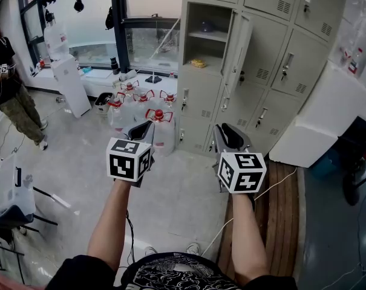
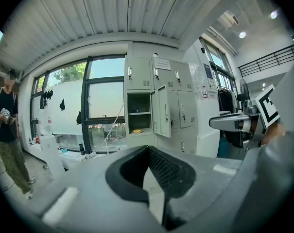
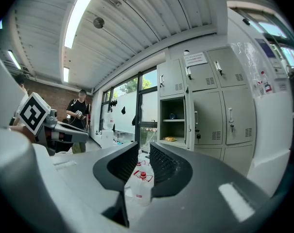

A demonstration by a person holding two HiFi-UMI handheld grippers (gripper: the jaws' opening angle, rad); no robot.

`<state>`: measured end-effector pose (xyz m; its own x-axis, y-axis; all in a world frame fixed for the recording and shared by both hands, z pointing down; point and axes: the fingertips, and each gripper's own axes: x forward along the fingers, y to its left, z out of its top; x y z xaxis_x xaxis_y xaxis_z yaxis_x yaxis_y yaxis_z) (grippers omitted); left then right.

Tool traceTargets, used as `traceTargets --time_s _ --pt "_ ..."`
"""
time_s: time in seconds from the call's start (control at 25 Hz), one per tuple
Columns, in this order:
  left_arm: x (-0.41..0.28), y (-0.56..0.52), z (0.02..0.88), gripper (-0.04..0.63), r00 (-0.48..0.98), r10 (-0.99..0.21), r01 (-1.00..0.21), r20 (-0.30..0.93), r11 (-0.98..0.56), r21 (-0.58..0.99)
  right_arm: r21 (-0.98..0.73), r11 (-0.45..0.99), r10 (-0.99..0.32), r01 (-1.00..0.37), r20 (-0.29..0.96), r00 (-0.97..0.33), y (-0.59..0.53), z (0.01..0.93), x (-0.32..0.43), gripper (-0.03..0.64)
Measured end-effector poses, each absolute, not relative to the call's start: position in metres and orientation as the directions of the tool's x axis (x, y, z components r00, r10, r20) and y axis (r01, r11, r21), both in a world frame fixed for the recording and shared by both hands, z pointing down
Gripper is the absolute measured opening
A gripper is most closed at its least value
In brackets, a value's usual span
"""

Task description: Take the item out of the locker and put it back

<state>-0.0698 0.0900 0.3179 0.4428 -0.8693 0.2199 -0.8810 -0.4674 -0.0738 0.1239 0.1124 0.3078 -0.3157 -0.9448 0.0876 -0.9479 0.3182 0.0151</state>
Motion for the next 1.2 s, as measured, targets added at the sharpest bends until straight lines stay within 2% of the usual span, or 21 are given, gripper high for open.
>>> traceTargets --time_s 0.24,0.52,1.2 --pt "-0.068 0.092 0.319 0.001 0.445 -0.868 -0.880 0.221 -0.470 -0.073 0.020 0.323 -0.943 -0.946 0.089 -0.320 0.114 0.308 0.122 0.169" --pt "-0.066 0.091 0.322 0.001 0.447 -0.866 -0.878 0.226 -0.473 -0.075 0.019 0.318 -0.945 -0.948 0.090 -0.315 0.115 0.309 0.123 0.215" --pt "-0.045 0.085 0.324 0.001 0.435 -0.869 -0.882 0.237 -0.464 -0.083 -0.003 0.339 -0.937 -0.941 0.090 -0.338 0.107 0.313 0.140 0.383"
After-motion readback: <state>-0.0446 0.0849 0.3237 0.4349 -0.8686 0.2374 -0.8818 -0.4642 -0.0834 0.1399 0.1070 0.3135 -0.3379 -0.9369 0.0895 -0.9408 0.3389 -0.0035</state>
